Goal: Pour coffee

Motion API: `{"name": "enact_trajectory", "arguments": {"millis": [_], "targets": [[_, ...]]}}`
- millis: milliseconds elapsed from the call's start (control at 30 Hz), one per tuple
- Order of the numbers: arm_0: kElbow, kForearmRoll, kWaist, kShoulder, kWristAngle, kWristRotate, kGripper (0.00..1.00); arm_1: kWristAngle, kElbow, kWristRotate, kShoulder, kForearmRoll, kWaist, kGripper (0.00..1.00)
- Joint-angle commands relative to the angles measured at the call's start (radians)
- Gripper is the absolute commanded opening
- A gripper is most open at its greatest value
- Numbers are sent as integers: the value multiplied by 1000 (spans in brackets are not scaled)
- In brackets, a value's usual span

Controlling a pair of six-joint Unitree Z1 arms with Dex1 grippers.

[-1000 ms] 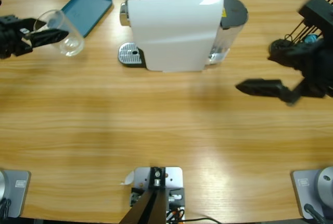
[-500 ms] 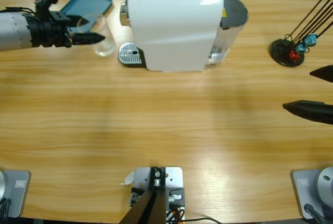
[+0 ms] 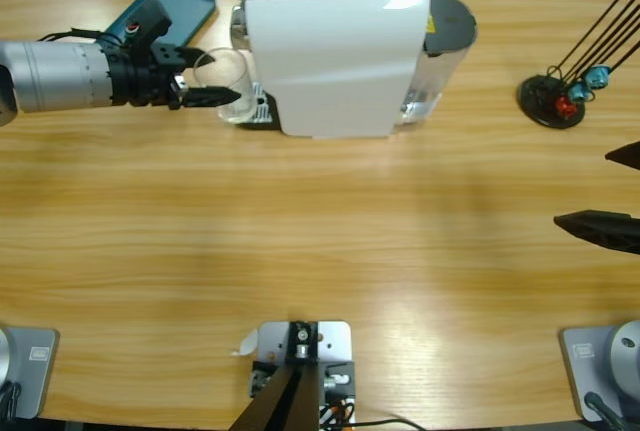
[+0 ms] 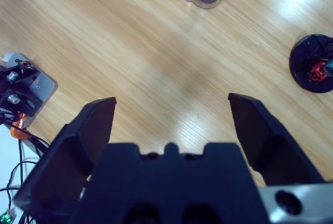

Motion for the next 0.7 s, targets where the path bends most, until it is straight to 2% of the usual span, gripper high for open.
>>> {"name": "enact_trajectory", "arguments": {"millis": [33, 633, 667, 700], "targets": [[-27, -101, -16, 124, -7, -9, 0, -14, -12, -2, 11, 15, -7, 1000], [-13, -129, -42, 141, -6, -58, 11, -15, -11, -2, 12, 18, -7, 1000], [-8, -139, -42, 141, 4, -74, 560, -15, -11, -1, 13, 18, -7, 1000], [1, -152, -42, 139, 6, -84, 956, -15, -11, -1, 13, 18, -7, 1000]]}}
